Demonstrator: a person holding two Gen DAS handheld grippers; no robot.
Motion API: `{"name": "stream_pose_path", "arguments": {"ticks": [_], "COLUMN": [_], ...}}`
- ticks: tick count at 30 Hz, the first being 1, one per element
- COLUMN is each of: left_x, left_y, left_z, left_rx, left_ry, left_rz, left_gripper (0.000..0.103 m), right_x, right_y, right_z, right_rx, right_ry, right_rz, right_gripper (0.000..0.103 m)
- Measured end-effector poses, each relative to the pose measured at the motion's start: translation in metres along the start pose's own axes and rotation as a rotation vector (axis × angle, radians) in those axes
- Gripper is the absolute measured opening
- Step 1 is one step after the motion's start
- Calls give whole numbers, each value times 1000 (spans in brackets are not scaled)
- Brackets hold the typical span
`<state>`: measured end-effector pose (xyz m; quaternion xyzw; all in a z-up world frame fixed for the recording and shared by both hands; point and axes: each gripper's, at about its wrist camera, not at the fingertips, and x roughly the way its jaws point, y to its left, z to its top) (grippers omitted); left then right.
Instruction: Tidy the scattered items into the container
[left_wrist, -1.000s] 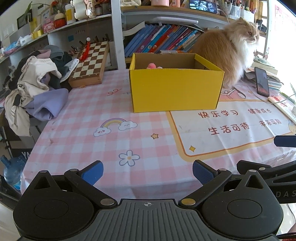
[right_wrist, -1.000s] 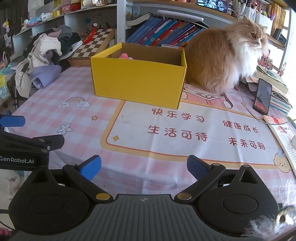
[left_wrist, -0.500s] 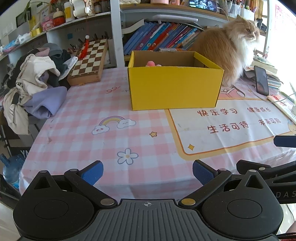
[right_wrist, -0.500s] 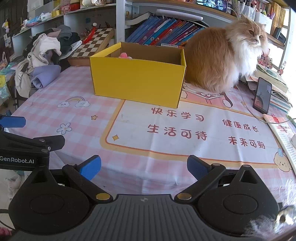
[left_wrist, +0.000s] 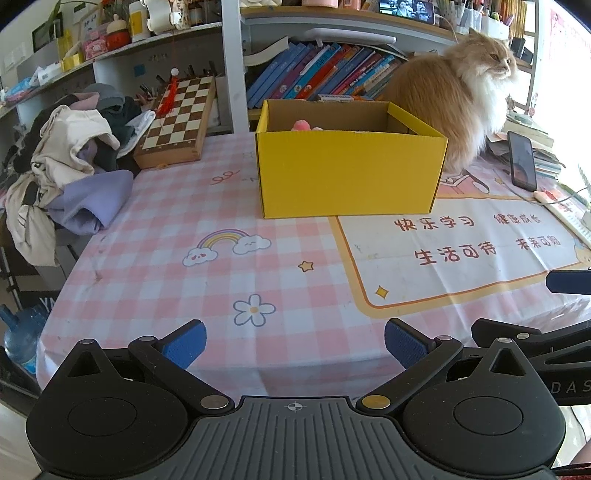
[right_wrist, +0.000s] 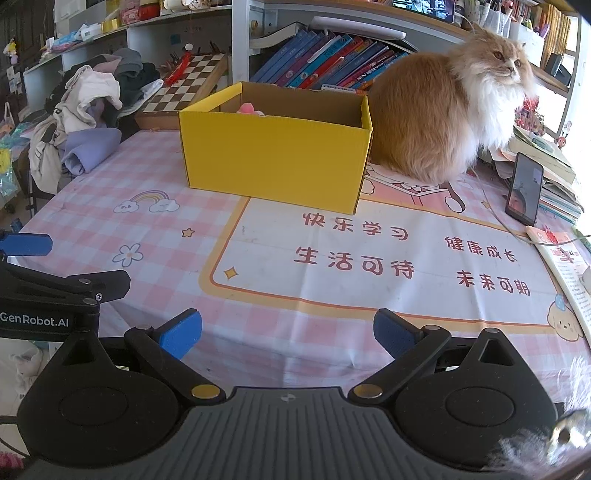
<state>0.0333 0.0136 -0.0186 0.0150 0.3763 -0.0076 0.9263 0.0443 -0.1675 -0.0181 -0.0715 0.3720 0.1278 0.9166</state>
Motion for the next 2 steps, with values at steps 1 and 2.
{"name": "stream_pose_path", "arguments": {"ticks": [1, 2], "left_x": [0, 1], "left_y": [0, 0], "left_z": [0, 0], "left_rx": [-1, -2], "left_ry": [0, 0], "left_rz": [-1, -3], "left_gripper": [103, 103], "right_x": [0, 0], "right_y": [0, 0], "right_z": [0, 0], "right_rx": [1, 0], "right_ry": [1, 2], "right_rz": [0, -2], "right_gripper": [100, 101]}}
